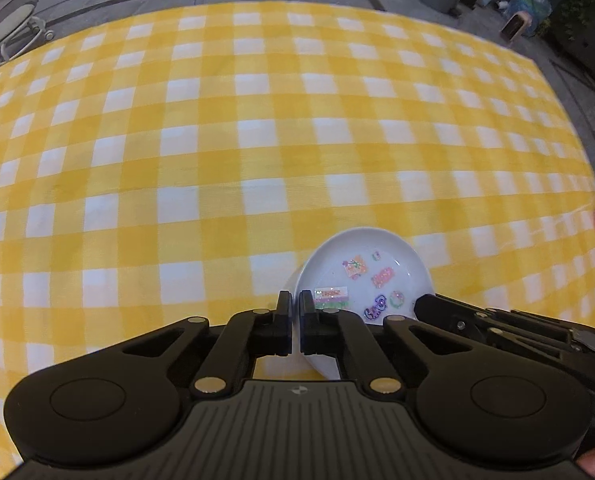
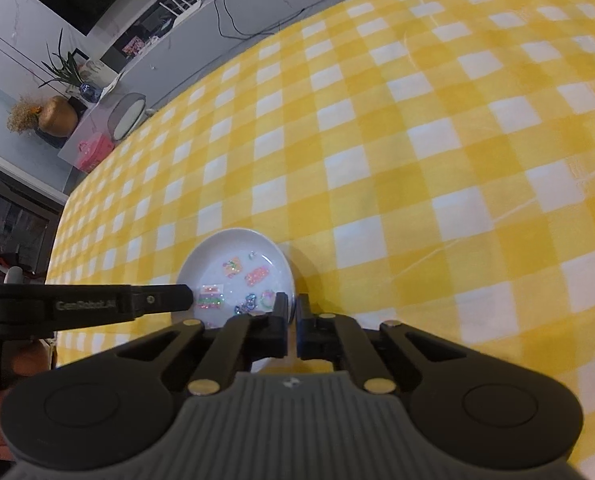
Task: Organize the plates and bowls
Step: 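Close both tools on the rim of the small sticker plate, then carry the sticker plate with both tools and lower it onto the glass plate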
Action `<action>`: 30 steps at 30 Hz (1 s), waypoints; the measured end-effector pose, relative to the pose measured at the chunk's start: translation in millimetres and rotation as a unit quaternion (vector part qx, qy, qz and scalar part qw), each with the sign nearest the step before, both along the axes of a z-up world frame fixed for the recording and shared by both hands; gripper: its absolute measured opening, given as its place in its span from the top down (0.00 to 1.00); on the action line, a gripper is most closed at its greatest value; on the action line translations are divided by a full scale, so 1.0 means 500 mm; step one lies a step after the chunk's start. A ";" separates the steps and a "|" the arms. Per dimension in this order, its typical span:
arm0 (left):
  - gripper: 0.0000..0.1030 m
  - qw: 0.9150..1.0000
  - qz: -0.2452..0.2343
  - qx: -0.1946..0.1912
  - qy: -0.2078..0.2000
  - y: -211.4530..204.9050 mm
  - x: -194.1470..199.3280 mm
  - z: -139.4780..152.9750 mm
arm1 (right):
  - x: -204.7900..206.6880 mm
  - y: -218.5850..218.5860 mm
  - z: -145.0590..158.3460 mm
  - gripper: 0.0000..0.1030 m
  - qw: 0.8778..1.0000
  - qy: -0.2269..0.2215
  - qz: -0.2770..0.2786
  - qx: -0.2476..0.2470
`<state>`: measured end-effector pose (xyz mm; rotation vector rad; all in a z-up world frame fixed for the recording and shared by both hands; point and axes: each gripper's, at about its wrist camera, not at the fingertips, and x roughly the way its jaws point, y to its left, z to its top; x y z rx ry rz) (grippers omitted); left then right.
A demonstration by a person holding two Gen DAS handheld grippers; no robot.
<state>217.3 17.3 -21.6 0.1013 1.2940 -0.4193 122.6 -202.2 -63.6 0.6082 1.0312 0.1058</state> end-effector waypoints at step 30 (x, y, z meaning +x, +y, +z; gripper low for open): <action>0.97 0.991 0.106 -0.074 0.027 -0.046 -0.297 -0.018 | -0.285 -0.111 0.028 0.98 0.999 -0.012 -0.032 -0.007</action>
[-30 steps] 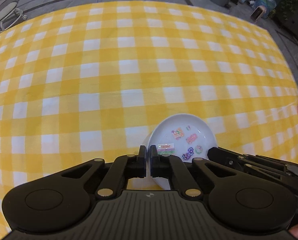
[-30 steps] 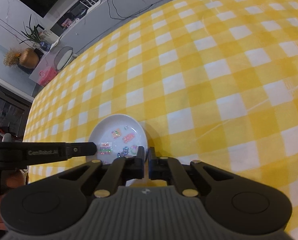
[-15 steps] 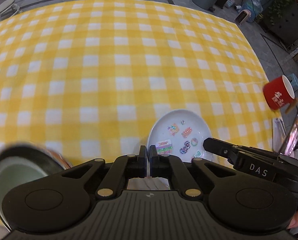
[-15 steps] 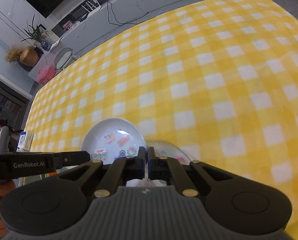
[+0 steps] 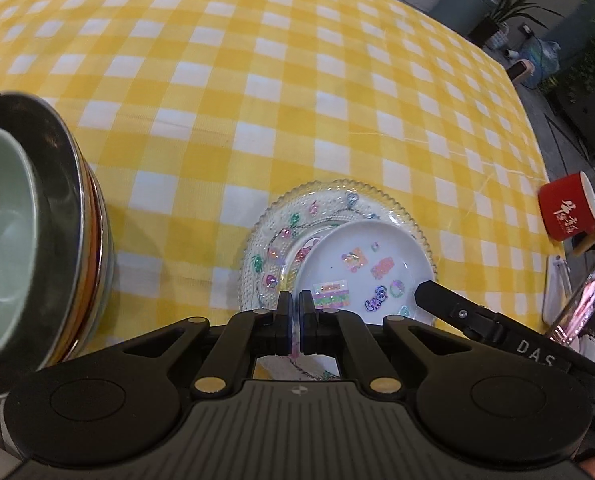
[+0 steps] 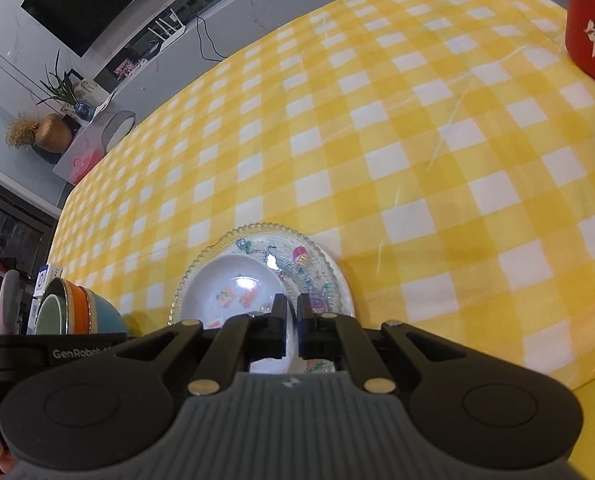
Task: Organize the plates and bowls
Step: 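Carry the sticker plate with both tools and lower it onto the glass plate, then open both tools and lift them off the sticker plate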
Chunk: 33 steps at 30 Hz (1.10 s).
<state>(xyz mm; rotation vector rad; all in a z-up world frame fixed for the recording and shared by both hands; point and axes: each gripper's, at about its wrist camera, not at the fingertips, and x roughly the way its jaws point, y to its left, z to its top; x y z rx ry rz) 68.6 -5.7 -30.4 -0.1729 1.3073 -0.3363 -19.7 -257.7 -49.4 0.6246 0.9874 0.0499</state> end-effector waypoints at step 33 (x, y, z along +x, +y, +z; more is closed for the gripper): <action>0.50 0.991 -0.026 0.041 -0.124 0.004 -0.063 0.072 | -0.030 0.049 0.043 0.53 0.990 -0.076 0.033 -0.113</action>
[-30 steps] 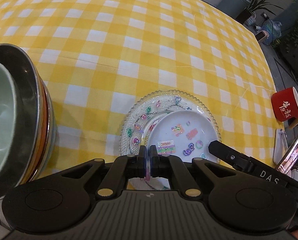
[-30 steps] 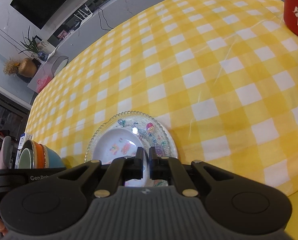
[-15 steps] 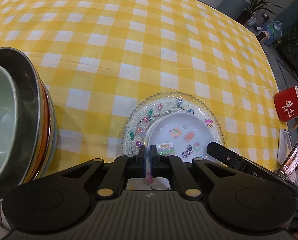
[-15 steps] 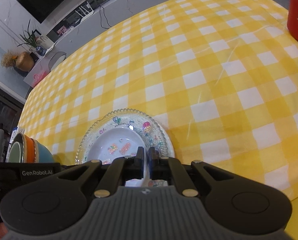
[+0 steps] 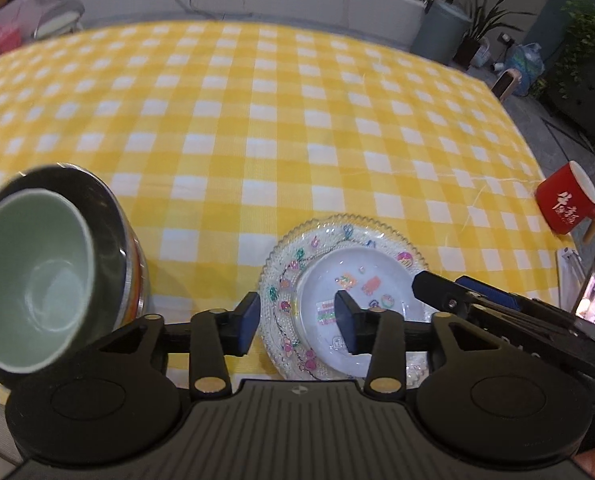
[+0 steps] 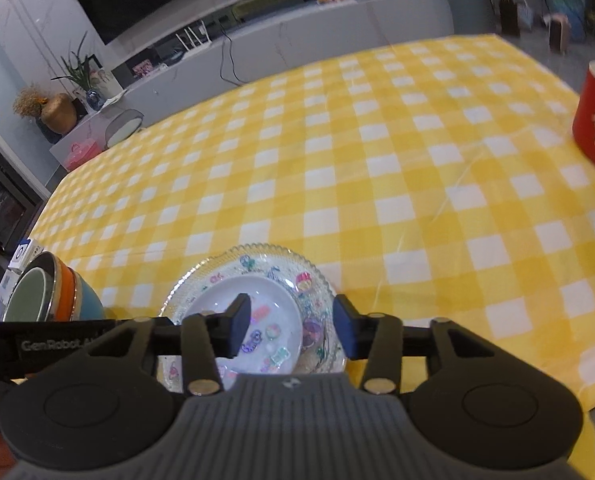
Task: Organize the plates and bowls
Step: 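Open both tools and lift them off the sticker plate, then move both tools to the nested bowl stack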
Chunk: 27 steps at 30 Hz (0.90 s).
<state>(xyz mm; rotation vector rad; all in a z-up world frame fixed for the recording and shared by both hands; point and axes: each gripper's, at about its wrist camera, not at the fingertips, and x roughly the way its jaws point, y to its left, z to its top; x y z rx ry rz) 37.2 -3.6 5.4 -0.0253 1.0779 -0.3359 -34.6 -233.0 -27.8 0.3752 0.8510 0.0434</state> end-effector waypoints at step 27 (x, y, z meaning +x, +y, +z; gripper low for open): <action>0.34 0.976 0.204 -0.001 -0.070 0.354 -0.019 0.104 | 0.051 0.255 0.070 0.16 0.992 0.027 0.079 0.090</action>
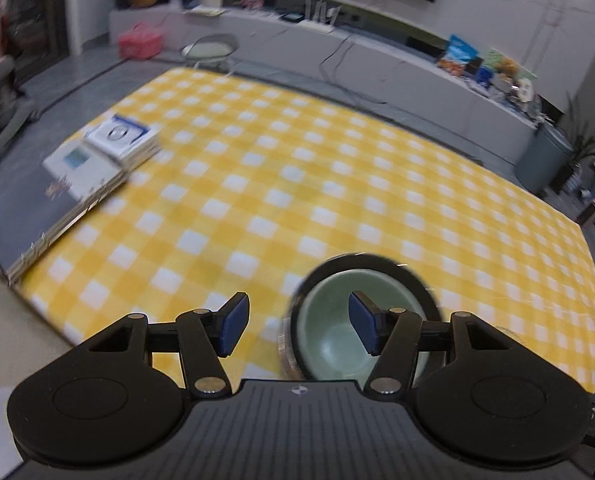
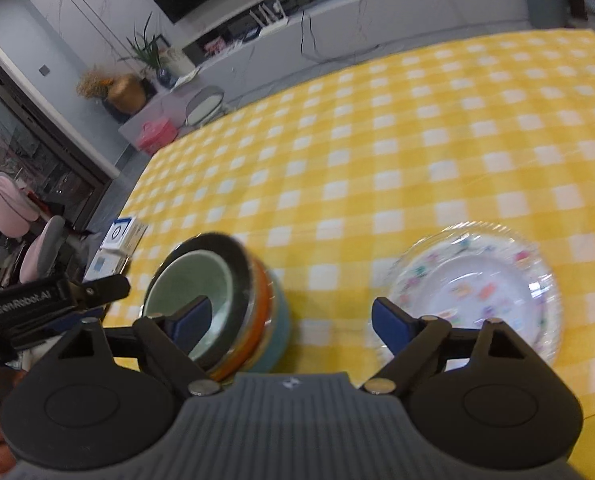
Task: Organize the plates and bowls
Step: 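Move both tools to the nested bowl stack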
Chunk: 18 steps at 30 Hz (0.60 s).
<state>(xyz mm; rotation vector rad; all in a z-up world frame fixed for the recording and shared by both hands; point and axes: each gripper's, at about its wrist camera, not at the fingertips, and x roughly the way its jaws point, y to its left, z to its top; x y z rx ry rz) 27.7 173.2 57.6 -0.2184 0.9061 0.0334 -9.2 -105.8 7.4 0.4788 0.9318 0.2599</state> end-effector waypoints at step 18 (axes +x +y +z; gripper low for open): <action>0.32 0.990 0.015 -0.124 0.069 0.062 0.032 -0.113 | 0.087 0.088 -0.075 0.22 0.996 0.086 -0.009 0.012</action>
